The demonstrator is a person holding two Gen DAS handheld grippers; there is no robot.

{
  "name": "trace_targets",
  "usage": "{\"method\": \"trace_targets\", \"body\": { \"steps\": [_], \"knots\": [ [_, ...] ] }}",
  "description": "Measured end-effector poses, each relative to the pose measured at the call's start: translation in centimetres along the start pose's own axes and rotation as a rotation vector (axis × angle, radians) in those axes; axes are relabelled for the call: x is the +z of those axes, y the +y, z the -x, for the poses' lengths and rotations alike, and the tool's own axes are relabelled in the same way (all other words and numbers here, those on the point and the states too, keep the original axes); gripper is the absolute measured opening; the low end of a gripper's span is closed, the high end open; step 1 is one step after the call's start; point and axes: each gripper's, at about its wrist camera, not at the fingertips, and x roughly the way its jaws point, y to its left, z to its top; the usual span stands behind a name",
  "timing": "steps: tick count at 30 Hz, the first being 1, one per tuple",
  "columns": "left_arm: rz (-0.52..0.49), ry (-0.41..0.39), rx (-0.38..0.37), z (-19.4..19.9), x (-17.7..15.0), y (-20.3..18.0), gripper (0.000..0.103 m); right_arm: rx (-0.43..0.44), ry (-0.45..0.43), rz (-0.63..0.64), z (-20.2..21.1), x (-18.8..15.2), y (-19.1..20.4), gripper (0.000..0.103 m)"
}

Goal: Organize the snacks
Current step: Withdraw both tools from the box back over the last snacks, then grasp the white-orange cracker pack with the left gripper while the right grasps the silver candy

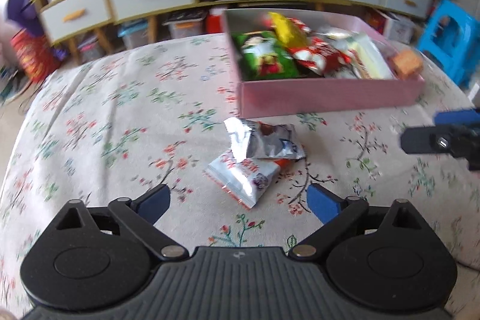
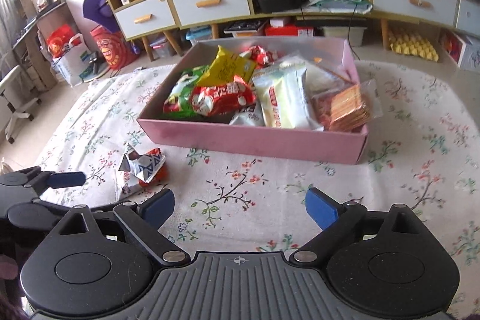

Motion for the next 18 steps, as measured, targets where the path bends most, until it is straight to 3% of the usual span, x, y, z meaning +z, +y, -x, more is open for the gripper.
{"method": "trace_targets", "body": {
  "steps": [4, 12, 18],
  "knots": [
    [-0.04, -0.013, -0.036, -0.7, -0.3, 0.1, 0.089, 0.004, 0.001, 0.027, -1.0, -0.5, 0.5, 0.096],
    [-0.006, -0.041, -0.097, -0.9, -0.2, 1.1, 0.074, 0.064, -0.017, 0.043, -2.1, -0.2, 1.6, 0.096],
    [-0.018, -0.052, -0.132, -0.6, -0.2, 0.8, 0.047, 0.069, -0.008, 0.002, -2.8, -0.1, 1.3, 0.096]
  ]
}}
